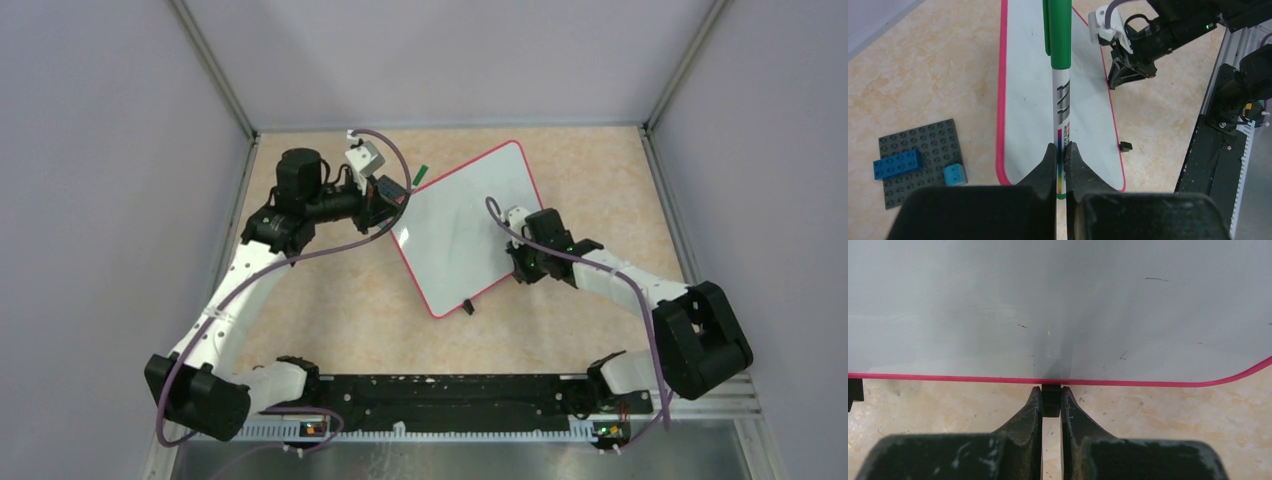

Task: Write a sentence on the whiteboard
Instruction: Move the whiteboard to the center of the board.

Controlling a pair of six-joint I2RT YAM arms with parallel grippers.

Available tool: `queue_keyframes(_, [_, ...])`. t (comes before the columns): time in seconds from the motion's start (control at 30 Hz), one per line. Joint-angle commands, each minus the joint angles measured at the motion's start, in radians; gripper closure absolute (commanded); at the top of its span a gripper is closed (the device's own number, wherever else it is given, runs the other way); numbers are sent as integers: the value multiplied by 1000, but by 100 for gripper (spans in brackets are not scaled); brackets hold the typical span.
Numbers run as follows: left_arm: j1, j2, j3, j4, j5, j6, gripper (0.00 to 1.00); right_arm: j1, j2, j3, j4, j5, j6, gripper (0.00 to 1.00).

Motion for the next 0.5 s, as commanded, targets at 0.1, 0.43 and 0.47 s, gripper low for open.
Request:
queue_keyframes(0.1, [5,-50,101,-3,26,-18,100,55,-65,-60,11,53,42,100])
queue_keyframes(0.43, [6,-49,136,-8,37,-23,100,112,-162,-78,11,166,107,100])
queue_keyframes(0.47, [6,-49,137,-9,37,-23,100,114,-163,-78,13,171,114,100])
